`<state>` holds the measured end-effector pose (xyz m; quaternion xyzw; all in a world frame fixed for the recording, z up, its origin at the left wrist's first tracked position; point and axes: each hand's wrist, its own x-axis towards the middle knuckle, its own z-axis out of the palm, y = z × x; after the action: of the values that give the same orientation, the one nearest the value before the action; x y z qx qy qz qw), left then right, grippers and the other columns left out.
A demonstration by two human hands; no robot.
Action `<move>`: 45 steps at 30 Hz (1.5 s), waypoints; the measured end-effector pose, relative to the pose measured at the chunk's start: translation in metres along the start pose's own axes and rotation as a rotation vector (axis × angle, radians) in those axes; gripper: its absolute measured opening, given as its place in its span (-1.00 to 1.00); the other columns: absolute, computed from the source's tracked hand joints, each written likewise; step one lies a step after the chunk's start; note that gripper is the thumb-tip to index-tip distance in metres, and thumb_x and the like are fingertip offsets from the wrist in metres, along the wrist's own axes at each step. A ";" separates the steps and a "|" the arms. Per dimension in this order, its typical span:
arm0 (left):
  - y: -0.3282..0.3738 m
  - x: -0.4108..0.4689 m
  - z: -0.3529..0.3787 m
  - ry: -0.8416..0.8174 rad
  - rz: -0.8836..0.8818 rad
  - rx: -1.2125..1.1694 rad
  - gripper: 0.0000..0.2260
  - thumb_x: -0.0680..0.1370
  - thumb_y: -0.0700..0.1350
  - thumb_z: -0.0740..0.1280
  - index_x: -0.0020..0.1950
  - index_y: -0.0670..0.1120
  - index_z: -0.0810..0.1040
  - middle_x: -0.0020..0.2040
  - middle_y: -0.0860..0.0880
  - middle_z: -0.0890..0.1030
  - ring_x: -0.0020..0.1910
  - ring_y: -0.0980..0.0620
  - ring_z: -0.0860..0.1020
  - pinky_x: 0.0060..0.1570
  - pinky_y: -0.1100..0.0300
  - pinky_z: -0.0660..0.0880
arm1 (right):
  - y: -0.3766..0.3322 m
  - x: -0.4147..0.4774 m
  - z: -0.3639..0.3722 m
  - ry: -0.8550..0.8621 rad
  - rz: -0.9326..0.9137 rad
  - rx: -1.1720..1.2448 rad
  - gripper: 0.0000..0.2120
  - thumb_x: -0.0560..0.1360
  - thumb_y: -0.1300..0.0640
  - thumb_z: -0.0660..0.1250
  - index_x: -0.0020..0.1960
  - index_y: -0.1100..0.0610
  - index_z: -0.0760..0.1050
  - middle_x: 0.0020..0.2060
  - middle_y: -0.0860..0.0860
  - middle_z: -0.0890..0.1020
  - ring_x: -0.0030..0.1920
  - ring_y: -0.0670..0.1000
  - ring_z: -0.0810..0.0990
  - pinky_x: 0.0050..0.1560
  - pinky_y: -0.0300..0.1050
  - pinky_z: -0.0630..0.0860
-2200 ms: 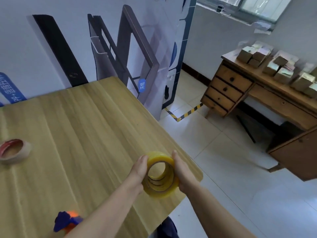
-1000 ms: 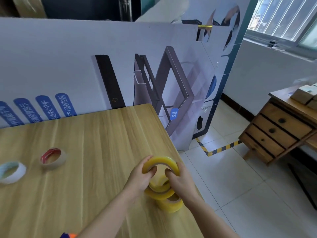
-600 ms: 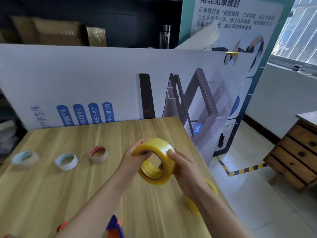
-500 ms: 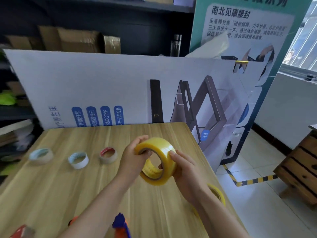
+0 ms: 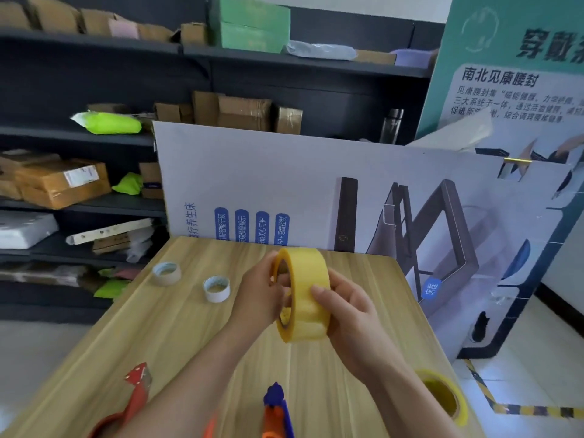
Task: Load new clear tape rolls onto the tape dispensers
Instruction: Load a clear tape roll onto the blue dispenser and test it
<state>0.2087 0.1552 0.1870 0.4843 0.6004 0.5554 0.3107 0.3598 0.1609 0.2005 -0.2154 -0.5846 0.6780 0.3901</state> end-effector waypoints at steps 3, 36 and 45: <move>0.003 -0.004 -0.020 -0.062 -0.042 -0.019 -0.59 0.51 -0.48 0.16 -0.03 0.06 0.45 -0.08 -0.01 0.59 -0.08 0.00 0.58 -0.10 0.20 0.56 | 0.000 0.005 0.021 -0.028 -0.005 -0.016 -0.62 0.48 0.16 0.30 0.29 0.18 0.51 0.14 0.22 0.64 0.13 0.21 0.60 0.24 0.36 0.45; 0.035 0.017 -0.151 0.128 0.287 0.168 -0.75 0.44 -0.17 0.30 -0.13 0.22 0.52 -0.19 0.06 0.62 -0.17 -0.03 0.57 -0.08 -0.11 0.54 | -0.015 0.055 0.146 -0.057 -0.119 0.004 -0.62 0.29 0.14 0.35 0.07 0.26 0.54 -0.25 0.24 0.63 -0.24 0.15 0.61 -0.11 0.09 0.51; 0.051 -0.002 -0.157 0.134 0.648 0.320 -0.65 0.47 -0.20 0.23 0.16 0.14 0.53 -0.01 0.18 0.58 0.00 0.17 0.54 -0.02 0.21 0.51 | -0.026 0.041 0.145 0.019 -0.158 -0.048 -0.76 0.37 0.12 0.27 -0.02 0.17 0.57 -0.35 0.13 0.62 -0.31 0.04 0.61 -0.20 -0.06 0.56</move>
<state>0.0786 0.0913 0.2655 0.6543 0.5143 0.5544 -0.0010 0.2341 0.1025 0.2644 -0.1843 -0.6121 0.6289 0.4425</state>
